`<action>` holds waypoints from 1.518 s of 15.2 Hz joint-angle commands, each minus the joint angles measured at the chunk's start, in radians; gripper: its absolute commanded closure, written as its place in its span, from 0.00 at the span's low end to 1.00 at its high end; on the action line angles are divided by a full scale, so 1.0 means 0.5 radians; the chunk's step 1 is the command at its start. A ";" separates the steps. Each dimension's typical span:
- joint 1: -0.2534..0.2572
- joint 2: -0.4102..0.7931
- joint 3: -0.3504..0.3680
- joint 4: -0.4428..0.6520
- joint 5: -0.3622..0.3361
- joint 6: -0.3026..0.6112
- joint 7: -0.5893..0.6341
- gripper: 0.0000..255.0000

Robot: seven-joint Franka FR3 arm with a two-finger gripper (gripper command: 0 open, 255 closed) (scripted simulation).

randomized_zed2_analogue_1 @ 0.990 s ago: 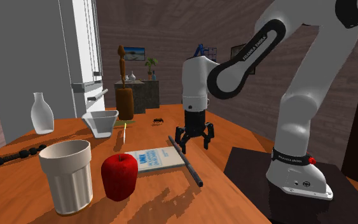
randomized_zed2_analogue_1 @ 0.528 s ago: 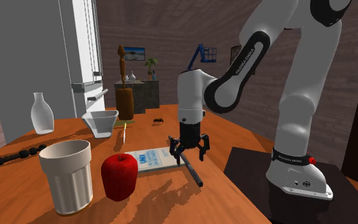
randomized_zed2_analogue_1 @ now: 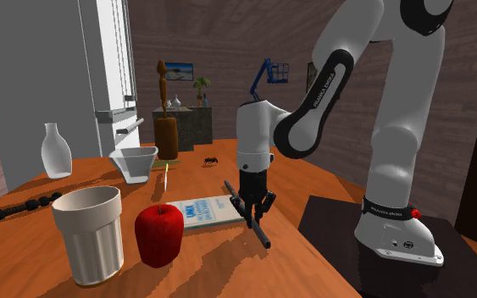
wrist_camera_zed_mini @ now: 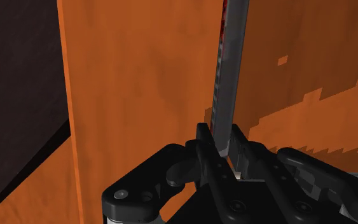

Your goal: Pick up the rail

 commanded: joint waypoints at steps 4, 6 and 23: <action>0.000 0.001 0.000 0.000 -0.001 0.001 0.001 1.00; -0.001 0.003 0.000 0.002 -0.004 0.000 0.002 1.00; 0.146 -0.486 -0.155 0.123 0.373 -0.536 -0.285 1.00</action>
